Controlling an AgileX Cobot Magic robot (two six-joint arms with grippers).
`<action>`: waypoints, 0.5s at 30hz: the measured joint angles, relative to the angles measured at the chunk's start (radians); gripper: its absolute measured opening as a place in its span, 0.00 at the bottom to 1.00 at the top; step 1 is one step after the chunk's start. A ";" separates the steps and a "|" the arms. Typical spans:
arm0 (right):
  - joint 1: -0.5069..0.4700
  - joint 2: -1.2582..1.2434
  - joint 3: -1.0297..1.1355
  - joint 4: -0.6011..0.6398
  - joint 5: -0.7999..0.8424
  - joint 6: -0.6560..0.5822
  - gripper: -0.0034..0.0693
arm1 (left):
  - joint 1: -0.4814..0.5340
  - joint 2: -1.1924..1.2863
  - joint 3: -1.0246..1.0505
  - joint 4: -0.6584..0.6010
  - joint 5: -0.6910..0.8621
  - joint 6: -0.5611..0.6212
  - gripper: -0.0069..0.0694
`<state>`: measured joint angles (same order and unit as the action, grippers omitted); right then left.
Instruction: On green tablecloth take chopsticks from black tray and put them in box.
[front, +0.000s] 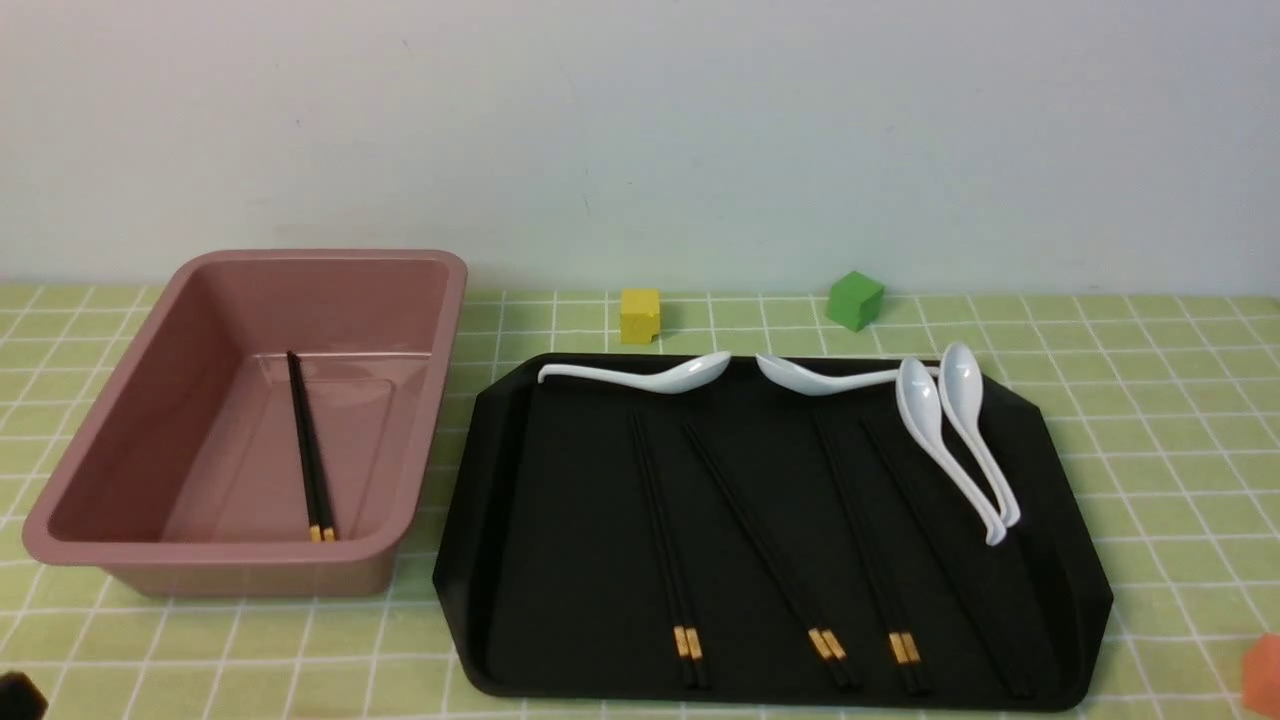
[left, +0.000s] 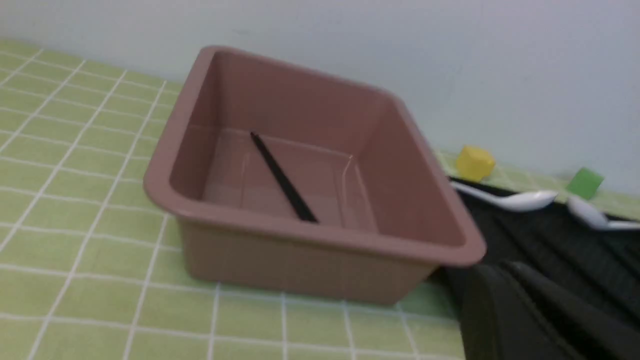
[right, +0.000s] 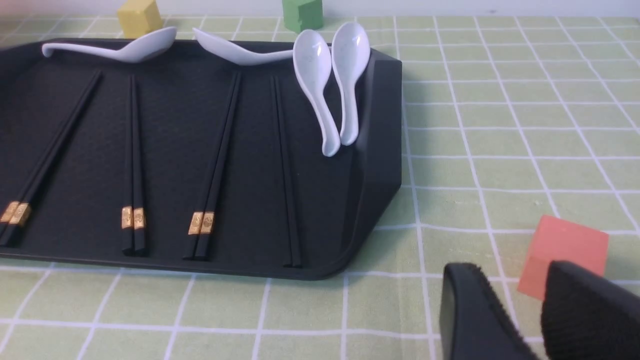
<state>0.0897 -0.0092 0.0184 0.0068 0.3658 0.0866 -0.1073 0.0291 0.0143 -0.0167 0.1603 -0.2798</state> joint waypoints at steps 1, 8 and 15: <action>0.000 0.000 0.000 0.000 0.000 0.000 0.38 | 0.000 -0.015 0.008 0.017 0.014 0.000 0.09; 0.000 0.000 0.000 0.000 0.000 0.000 0.38 | 0.000 -0.040 0.016 -0.009 0.206 0.000 0.09; 0.000 0.000 0.000 0.000 0.000 0.000 0.38 | 0.000 -0.040 0.017 -0.023 0.212 0.000 0.10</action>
<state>0.0897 -0.0092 0.0184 0.0068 0.3658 0.0866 -0.1073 -0.0114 0.0314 -0.0399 0.3726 -0.2798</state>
